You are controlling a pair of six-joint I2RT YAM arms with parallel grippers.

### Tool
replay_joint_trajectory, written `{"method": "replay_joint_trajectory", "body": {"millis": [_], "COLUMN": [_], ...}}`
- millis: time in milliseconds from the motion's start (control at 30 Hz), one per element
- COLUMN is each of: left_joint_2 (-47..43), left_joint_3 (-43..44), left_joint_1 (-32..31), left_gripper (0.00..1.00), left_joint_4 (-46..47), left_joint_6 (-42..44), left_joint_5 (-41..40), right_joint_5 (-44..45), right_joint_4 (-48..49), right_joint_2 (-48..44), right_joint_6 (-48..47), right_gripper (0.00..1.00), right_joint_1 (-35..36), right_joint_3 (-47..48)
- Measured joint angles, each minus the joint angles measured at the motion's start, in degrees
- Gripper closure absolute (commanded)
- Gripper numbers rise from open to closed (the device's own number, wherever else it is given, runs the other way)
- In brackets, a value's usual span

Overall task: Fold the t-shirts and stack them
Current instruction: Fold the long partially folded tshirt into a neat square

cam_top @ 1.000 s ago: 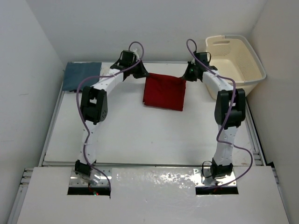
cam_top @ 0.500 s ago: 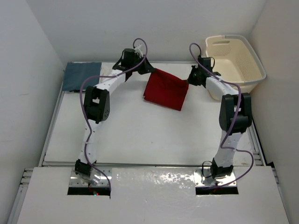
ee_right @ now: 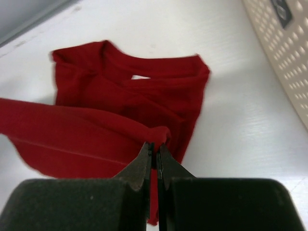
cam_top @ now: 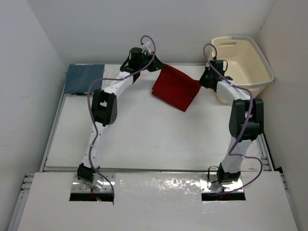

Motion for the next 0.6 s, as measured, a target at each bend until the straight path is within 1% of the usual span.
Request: {"method": "replay_joint_trajectory", "body": {"millis": [100,133,167,200,233,267,300,333,367,400,500,533,600], "left_joint_2": [4.8,6.3,7.6,8.9,9.9,11.3,12.4,12.9,13.1,13.1,11.8,11.0,9.0], "left_joint_3": [4.3,5.1,5.5,5.6,5.8,6.3,6.7,6.8,6.8,6.8,6.5,6.3,6.0], "left_joint_1": [-1.0,-1.4,-1.6,-1.8,-2.1,-2.4,-2.6,-2.6,-2.7,-2.7,-2.5,-2.5,-2.5], "left_gripper": [1.0,1.0,0.95,0.57,0.39,0.34,0.27,0.22,0.12,0.01,0.0,0.0,0.0], "left_joint_4": [1.3,1.6,2.0,2.5,2.6,2.6,2.4,2.2,1.7,1.4,1.5,1.4,0.9], "left_joint_6": [-0.8,-1.0,-1.4,-1.8,-1.9,-2.4,-2.8,-2.9,-2.8,-2.5,-1.9,-1.6,-0.5], "left_joint_5": [-0.4,-0.9,-1.2,-1.9,-2.0,-2.4,-2.7,-3.1,-3.5,-3.9,-5.5,-6.1,-7.1], "right_joint_5": [2.1,3.2,4.2,5.1,5.8,5.9,5.9,5.6,5.0,4.2,1.9,1.2,0.0], "right_joint_4": [-0.2,-0.2,-0.2,-0.2,-0.2,-0.5,-1.3,-1.7,-1.8,-1.8,-1.6,-1.5,-1.7], "right_joint_2": [2.4,3.2,4.0,4.7,5.7,6.5,7.7,8.9,9.6,10.0,9.8,9.7,9.1], "right_joint_6": [2.0,2.5,3.1,3.4,3.7,3.5,3.0,2.4,1.9,1.5,0.3,-0.1,-1.1], "right_gripper": [0.99,0.91,0.82,0.48,0.3,0.22,0.16,0.12,0.09,0.08,0.06,0.01,0.01], "right_joint_1": [-0.4,-0.4,-0.4,-0.4,-0.4,-0.6,-0.7,-0.8,-0.8,-0.7,-0.2,0.3,1.2], "right_joint_3": [0.0,0.0,0.0,0.0,0.2,0.8,2.2,3.7,5.0,5.9,6.7,6.8,6.8]}}
